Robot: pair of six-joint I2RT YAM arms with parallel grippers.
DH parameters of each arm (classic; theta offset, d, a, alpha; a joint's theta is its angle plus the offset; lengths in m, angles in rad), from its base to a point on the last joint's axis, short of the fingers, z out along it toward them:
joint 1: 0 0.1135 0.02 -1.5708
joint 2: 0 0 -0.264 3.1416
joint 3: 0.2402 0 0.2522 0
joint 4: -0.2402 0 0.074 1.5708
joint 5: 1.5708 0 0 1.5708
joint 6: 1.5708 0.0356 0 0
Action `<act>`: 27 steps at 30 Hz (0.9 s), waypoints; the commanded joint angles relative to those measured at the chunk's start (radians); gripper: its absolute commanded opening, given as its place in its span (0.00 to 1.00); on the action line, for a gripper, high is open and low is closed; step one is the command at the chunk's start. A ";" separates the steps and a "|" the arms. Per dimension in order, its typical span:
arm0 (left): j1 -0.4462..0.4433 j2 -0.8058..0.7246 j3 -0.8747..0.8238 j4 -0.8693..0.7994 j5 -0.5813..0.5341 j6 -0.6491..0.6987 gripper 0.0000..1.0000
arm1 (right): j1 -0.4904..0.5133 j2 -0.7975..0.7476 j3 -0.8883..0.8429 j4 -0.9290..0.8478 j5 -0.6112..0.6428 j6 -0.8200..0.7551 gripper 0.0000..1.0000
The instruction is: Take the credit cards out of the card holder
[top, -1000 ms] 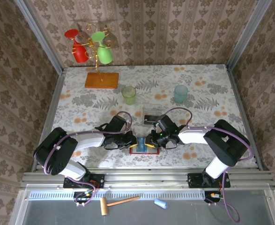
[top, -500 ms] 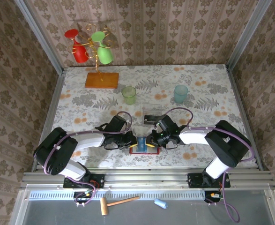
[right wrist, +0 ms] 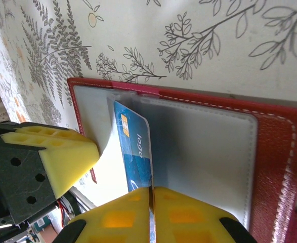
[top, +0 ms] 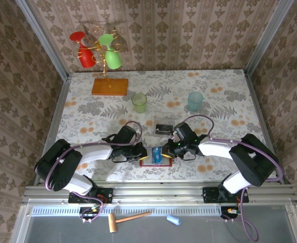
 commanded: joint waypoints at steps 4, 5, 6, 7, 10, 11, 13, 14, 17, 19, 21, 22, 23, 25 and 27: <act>-0.013 -0.021 -0.016 -0.026 -0.032 -0.015 0.10 | -0.023 -0.035 0.005 -0.110 0.007 -0.071 0.08; -0.014 -0.020 -0.016 -0.025 -0.032 -0.017 0.10 | -0.024 -0.038 0.009 -0.121 0.006 -0.077 0.08; -0.014 -0.018 -0.016 -0.021 -0.034 -0.018 0.10 | -0.026 -0.040 0.011 -0.129 0.006 -0.083 0.08; -0.016 -0.016 -0.016 -0.019 -0.034 -0.020 0.10 | -0.027 -0.043 0.014 -0.141 0.010 -0.088 0.08; -0.016 -0.014 -0.016 -0.008 -0.037 -0.024 0.10 | -0.030 -0.051 0.028 -0.176 0.023 -0.104 0.08; -0.017 -0.014 -0.016 -0.005 -0.038 -0.024 0.10 | -0.029 -0.053 0.034 -0.190 0.027 -0.109 0.08; -0.018 -0.015 -0.015 -0.003 -0.038 -0.027 0.10 | -0.030 -0.058 0.045 -0.211 0.035 -0.120 0.08; -0.018 -0.015 -0.014 0.000 -0.039 -0.030 0.10 | -0.030 -0.059 0.051 -0.221 0.038 -0.124 0.08; -0.020 -0.014 -0.017 0.010 -0.040 -0.034 0.10 | -0.030 -0.059 0.064 -0.243 0.046 -0.134 0.08; -0.021 -0.014 -0.020 0.014 -0.040 -0.035 0.10 | -0.030 -0.062 0.068 -0.251 0.050 -0.135 0.08; -0.022 -0.014 -0.023 0.020 -0.040 -0.038 0.10 | -0.030 -0.065 0.070 -0.257 0.055 -0.135 0.08; -0.022 -0.014 -0.026 0.022 -0.042 -0.040 0.10 | -0.030 -0.068 0.072 -0.260 0.059 -0.135 0.08; -0.024 -0.014 -0.027 0.024 -0.042 -0.042 0.10 | -0.030 -0.072 0.072 -0.263 0.061 -0.135 0.08; -0.026 -0.012 -0.030 0.030 -0.041 -0.044 0.10 | -0.030 -0.076 0.072 -0.269 0.069 -0.137 0.08; -0.028 -0.008 -0.030 0.036 -0.038 -0.046 0.11 | -0.029 -0.079 0.073 -0.275 0.075 -0.137 0.08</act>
